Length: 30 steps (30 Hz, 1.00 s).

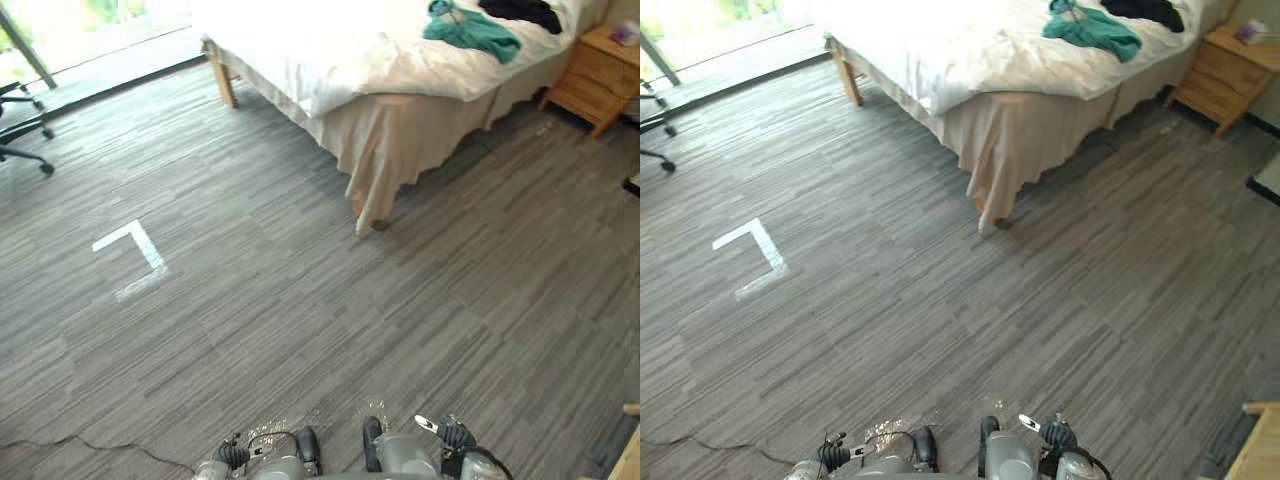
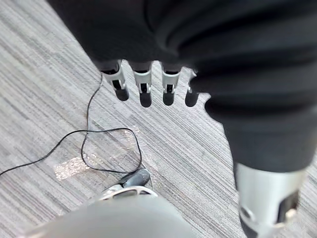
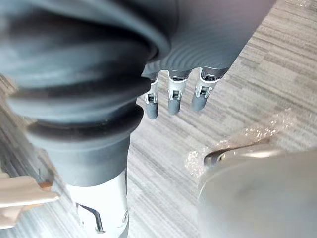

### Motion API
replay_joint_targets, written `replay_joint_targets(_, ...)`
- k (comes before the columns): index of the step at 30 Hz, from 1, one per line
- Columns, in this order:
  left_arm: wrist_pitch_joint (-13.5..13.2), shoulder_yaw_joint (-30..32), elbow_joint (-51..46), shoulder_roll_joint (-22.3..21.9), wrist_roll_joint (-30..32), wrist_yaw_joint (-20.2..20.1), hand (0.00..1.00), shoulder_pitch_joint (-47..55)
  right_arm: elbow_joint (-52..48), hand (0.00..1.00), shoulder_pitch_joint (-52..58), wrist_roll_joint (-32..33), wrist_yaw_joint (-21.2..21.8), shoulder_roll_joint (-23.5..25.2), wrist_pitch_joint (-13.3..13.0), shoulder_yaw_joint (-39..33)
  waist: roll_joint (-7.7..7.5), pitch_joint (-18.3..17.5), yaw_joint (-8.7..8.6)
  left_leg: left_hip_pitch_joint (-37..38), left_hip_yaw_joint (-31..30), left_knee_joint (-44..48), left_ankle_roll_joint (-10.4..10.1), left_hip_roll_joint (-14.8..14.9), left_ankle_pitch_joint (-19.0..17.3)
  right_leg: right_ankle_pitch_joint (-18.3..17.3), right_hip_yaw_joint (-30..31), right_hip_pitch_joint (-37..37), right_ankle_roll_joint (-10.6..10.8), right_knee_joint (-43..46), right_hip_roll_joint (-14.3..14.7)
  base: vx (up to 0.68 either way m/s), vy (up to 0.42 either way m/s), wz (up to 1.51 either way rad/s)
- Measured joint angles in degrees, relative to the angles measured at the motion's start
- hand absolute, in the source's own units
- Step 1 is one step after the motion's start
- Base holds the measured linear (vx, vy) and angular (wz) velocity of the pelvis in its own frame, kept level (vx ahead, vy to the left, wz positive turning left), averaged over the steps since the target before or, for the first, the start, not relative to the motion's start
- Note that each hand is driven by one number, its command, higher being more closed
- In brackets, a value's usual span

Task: Tidy the bed and pick cloth on bed and put in laundry

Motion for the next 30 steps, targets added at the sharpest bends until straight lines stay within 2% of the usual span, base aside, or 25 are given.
replay_joint_targets(2,0.01,-0.08,0.0,-1.05,-0.2,-0.09,0.0,-1.29,0.2,0.0,-0.49,-0.01,-0.09,0.14,-0.05,-0.74,0.5,0.29,-0.68,1.09,1.08,0.03,-1.91,2.89,-1.21,2.16,-2.4,-1.29,-1.94,-5.02,0.63,0.27,-0.093,-0.32)
replay_joint_targets(3,0.0,-0.07,-0.02,-1.77,-0.21,-0.09,0.0,-1.97,0.19,0.0,-0.58,0.06,-0.06,0.19,-0.14,-0.92,0.68,0.36,-0.76,1.49,1.49,0.09,-2.7,4.1,-1.71,4.25,-2.68,-1.88,-1.96,-8.99,1.14,0.33,-0.12,-0.42)
replay_joint_targets(4,-0.07,-0.05,0.01,-3.0,-0.22,-0.05,0.0,-3.14,0.28,0.0,-1.17,0.13,-0.05,0.33,-0.14,-2.08,0.85,0.45,-1.85,1.58,1.94,1.29,-4.97,6.21,-3.25,9.44,-3.76,-3.29,-1.1,-17.48,1.23,0.3,-0.113,-0.29)
replay_joint_targets(5,-0.19,-0.05,0.1,-3.45,-0.13,-0.06,0.0,-3.44,0.3,0.0,-1.42,0.1,-0.04,0.38,-0.14,-2.53,0.85,0.49,-2.27,1.78,2.13,1.75,-5.84,6.9,-3.98,11.72,-4.43,-4.2,-0.04,-20.58,0.87,0.41,-0.162,-0.34)
replay_joint_targets(6,-0.36,-0.1,0.17,-4.01,0.03,-0.11,0.0,-4.41,0.26,0.0,-1.57,0.12,0.11,0.35,-0.26,-4.27,0.32,0.8,-2.51,3.58,3.3,2.79,-7.93,7.6,-4.96,14.09,-5.38,-6.93,0.99,-23.39,-0.72,0.48,-0.203,-0.21)
replay_joint_targets(8,-0.45,-0.13,0.18,-4.68,0.2,-0.23,0.0,-4.3,0.59,0.0,-0.89,0.05,0.1,-0.09,-0.09,-5.88,-0.23,1.18,-3.4,6.53,3.93,3.92,-10.7,8.64,-7.29,14.71,-5.46,-7.34,0.16,-23.31,-2.21,0.63,-0.365,0.1)
replay_joint_targets(9,-0.72,-0.01,0.2,-4.7,0.26,-0.58,0.0,-3.67,0.59,0.0,1.47,0.05,0.23,-0.27,0.17,-6.01,-0.14,0.98,-4.16,9.19,3.6,4.22,-12.79,9.56,-8.66,15.6,-5.23,-6.64,-0.97,-21.77,-1.9,0.8,-0.599,0.24)
replay_joint_targets(10,-1.19,0.62,0.36,-5.39,0.35,-0.83,0.0,-3.66,1.62,0.0,2.04,0.06,0.39,-1.05,0.27,-7.43,1.58,0.68,-3.83,10.05,3.59,6.5,-14.56,12.89,-8.44,21.45,-5.41,-8.42,-3.94,-16.77,0.17,0.67,-0.521,0.07)
replay_joint_targets(11,-1.26,0.85,0.5,-5.74,0.47,-1.04,0.0,-3.7,2.26,0.0,2.04,0.03,0.45,-1.47,0.31,-8.03,2.62,0.52,-3.36,8.51,3.36,10.08,-15.63,14.79,-7.74,21.34,-5.43,-9.56,-4.83,-14.79,1.28,0.63,-0.599,-0.42)
replay_joint_targets(12,-1.31,1.0,0.33,-6.32,0.56,-1.07,0.0,-3.71,2.97,0.0,2.01,-0.12,0.37,-2.19,0.42,-8.1,4.15,0.42,-2.96,3.54,1.93,19.93,-13.93,18.64,-5.11,18.35,-5.57,-9.97,-7.34,-13.63,3.37,0.66,-0.612,-0.56)
replay_joint_targets(13,-1.28,1.91,-0.15,-6.03,0.42,-1.12,0.0,-3.7,4.21,0.0,2.05,-0.3,0.37,-2.18,0.54,-8.04,4.49,0.46,-2.84,-0.86,0.26,29.49,-7.73,21.14,1.29,16.14,-5.35,-8.46,-8.55,-13.77,5.47,0.82,-0.708,-0.52)
replay_joint_targets(14,-1.25,2.27,-0.52,-6.26,0.15,-1.16,0.0,-3.56,4.68,0.0,2.07,-0.41,0.34,-2.11,0.75,-7.88,4.51,0.5,-2.61,-2.59,-0.48,34.58,-5.43,22.46,3.71,14.92,-5.07,-6.97,-8.88,-14.08,6.47,0.77,-0.492,-0.53)
replay_joint_targets(15,-1.34,2.34,-2.58,-7.06,-0.91,-1.17,0.0,-2.98,5.86,0.0,2.06,-0.63,0.16,-2.71,0.96,-7.16,4.4,0.62,-1.8,-5.24,-1.91,45.52,-5.02,23.96,3.1,13.86,-3.81,-2.97,-9.55,-14.99,8.73,0.78,-0.406,-0.56)
replay_joint_targets(16,-1.79,2.33,-4.74,-8.04,-2.16,-1.24,0.0,-2.43,6.47,0.0,2.05,-0.79,0.15,-3.64,0.95,-4.2,4.28,0.71,-1.57,-7.37,-4.99,54.28,-6.93,23.54,0.47,12.92,-2.8,2.53,-9.21,-17.57,10.69,0.76,-0.369,-0.57)
replay_joint_targets(17,-2.1,2.34,-5.25,-8.5,-2.76,-1.25,0.0,-2.41,6.57,0.0,1.9,-0.98,0.14,-3.99,0.94,-2.97,4.14,0.76,-1.38,-8.48,-6.06,57.37,-7.99,22.68,-1.08,12.87,-1.98,5.4,-9.13,-19.12,11.57,0.7,-0.309,-0.56)
replay_joint_targets(19,-2.92,2.31,-8.16,-8.98,-5.08,-1.24,0.0,-2.42,6.71,0.0,0.76,-2.48,0.04,-4.77,1.0,-0.42,2.9,0.88,0.64,-13.03,-6.56,63.16,-7.97,18.44,-6.93,11.67,2.53,11.9,-9.45,-23.26,12.67,0.57,-0.22,-0.65)
replay_joint_targets(21,-3.42,2.65,-10.9,-8.84,-9.74,-0.96,0.0,-2.57,7.34,0.0,-3.22,-2.72,-0.25,-5.26,0.96,-0.1,2.69,1.3,2.98,-21.5,-5.48,59.92,-8.24,13.17,-10.94,11.21,6.4,16.73,-9.02,-26.6,13.28,0.62,-0.16,-1.0)
replay_joint_targets(22,-3.41,2.72,-10.94,-8.8,-10.54,-0.89,0.0,-2.55,7.01,0.0,-4.21,-2.72,-0.32,-5.17,0.96,-0.1,2.65,1.41,3.39,-23.11,-4.89,56.94,-7.87,12.05,-11.2,10.93,7.1,18.02,-8.58,-27.31,13.15,0.64,-0.075,-0.94)
replay_joint_targets(24,-3.8,2.48,-11.08,-9.11,-12.43,-0.13,0.0,-2.93,4.97,0.0,-4.81,-2.52,-1.26,-4.46,0.53,-0.11,1.91,1.93,4.36,-25.81,1.93,36.14,-6.61,6.95,-9.66,6.23,7.39,25.27,-7.29,-29.33,10.91,0.6,0.002,-0.54)
replay_joint_targets(25,-3.84,2.2,-11.01,-9.18,-12.38,-0.01,0.0,-2.86,4.57,0.0,-4.57,-2.53,-1.36,-4.32,0.49,-0.12,2.58,1.6,4.2,-25.63,5.37,31.24,-5.24,6.5,-7.68,5.16,6.98,26.81,-6.96,-29.77,10.94,0.44,0.034,-0.07)
replay_joint_targets(26,-3.8,1.77,-10.8,-9.24,-12.34,0.02,0.0,-2.86,3.82,0.0,-4.0,-2.52,-1.44,-4.27,0.38,-0.12,3.14,1.22,4.16,-25.67,9.72,26.86,-3.3,6.48,-5.11,4.02,6.59,28.18,-6.63,-30.18,11.1,0.45,0.066,0.12)
replay_joint_targets(27,-3.81,1.59,-10.47,-9.14,-12.34,0.09,0.0,-2.59,3.5,0.0,-2.73,-2.55,-1.67,-4.31,0.22,-0.03,3.94,0.67,4.48,-25.54,18.25,22.51,3.38,6.44,0.6,1.39,5.69,31.38,-5.8,-30.31,11.42,0.59,0.122,0.11)
replay_joint_targets(28,-3.84,2.42,-9.92,-8.59,-12.34,0.12,0.0,-1.98,3.85,0.0,-2.42,-2.57,-2.0,-3.3,0.37,0.28,2.65,0.54,4.83,-24.58,21.36,23.07,10.29,5.75,1.36,-0.25,5.24,33.59,-4.51,-30.07,10.74,0.76,0.157,0.41)
replay_joint_targets(29,-3.71,3.99,-9.02,-8.3,-12.26,0.32,0.0,-1.62,3.74,0.0,-1.89,-2.68,-2.28,-1.97,0.48,0.72,0.74,-1.09,4.29,-24.11,21.32,23.09,10.86,2.74,-0.89,-0.64,2.75,33.31,-3.78,-27.17,8.78,0.95,0.21,0.7)
replay_joint_targets(30,-3.73,4.99,-8.76,-8.4,-12.26,0.32,0.0,-1.62,4.23,0.0,-2.03,-2.88,-2.14,-1.38,0.64,0.64,0.36,-1.3,4.65,-23.54,19.51,22.35,11.33,1.96,-2.81,-1.13,-0.06,29.85,-2.56,-17.79,7.85,0.83,0.196,0.88)
